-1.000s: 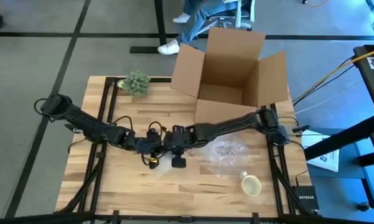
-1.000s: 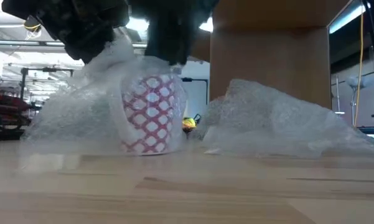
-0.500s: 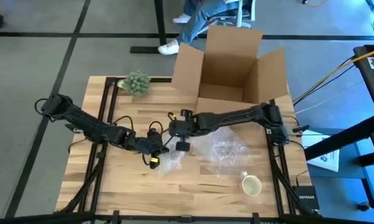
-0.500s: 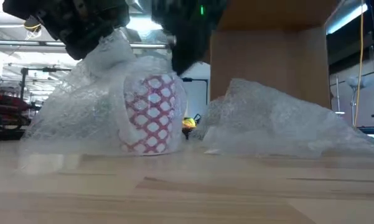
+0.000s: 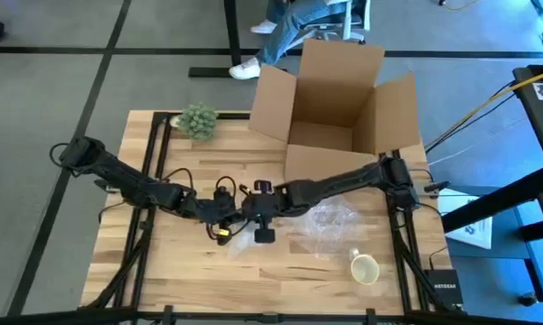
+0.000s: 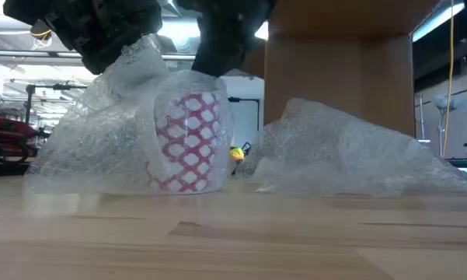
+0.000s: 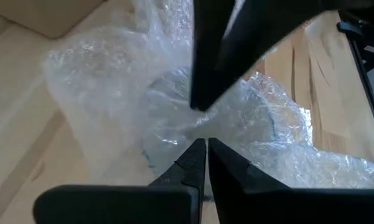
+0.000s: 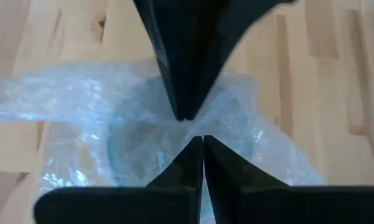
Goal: Wrap mug
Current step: Wrap the red patterned mug with the bubble wrap
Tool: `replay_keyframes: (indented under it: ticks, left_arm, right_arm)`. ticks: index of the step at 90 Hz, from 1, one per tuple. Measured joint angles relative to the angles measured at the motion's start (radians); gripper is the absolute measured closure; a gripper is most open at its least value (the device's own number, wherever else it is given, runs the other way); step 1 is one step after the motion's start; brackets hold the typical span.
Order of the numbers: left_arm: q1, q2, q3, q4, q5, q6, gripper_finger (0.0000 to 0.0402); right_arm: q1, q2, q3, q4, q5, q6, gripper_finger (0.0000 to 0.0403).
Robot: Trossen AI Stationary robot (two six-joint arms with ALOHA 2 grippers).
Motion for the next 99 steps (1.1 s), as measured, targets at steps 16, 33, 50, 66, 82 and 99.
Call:
replay_keyframes:
  ticks: [16, 33, 50, 66, 82, 99]
  left_arm:
    - [0.001, 0.000, 0.000, 0.006, 0.001, -0.006, 0.0400]
    - [0.001, 0.000, 0.002, 0.009, 0.001, -0.010, 0.0400]
    - [0.001, 0.000, 0.002, 0.003, 0.003, -0.007, 0.0400]
    - [0.001, 0.000, 0.000, 0.002, 0.002, -0.011, 0.0400]
    - [0.004, -0.002, 0.003, -0.018, 0.003, -0.019, 0.0400]
    - [0.005, -0.002, 0.002, -0.032, 0.020, -0.012, 0.0400]
  right_arm:
    - [-0.004, 0.076, -0.012, 0.045, -0.033, 0.007, 0.0402]
    - [-0.008, 0.117, -0.007, 0.056, -0.083, 0.037, 0.0402]
    - [-0.005, 0.118, 0.102, -0.079, -0.087, 0.028, 0.0402]
    - [-0.006, 0.114, 0.167, -0.102, -0.094, -0.003, 0.0402]
    - [-0.017, 0.188, 0.167, -0.104, -0.102, 0.009, 0.0402]
    - [-0.019, 0.233, 0.173, -0.100, -0.121, 0.015, 0.0402]
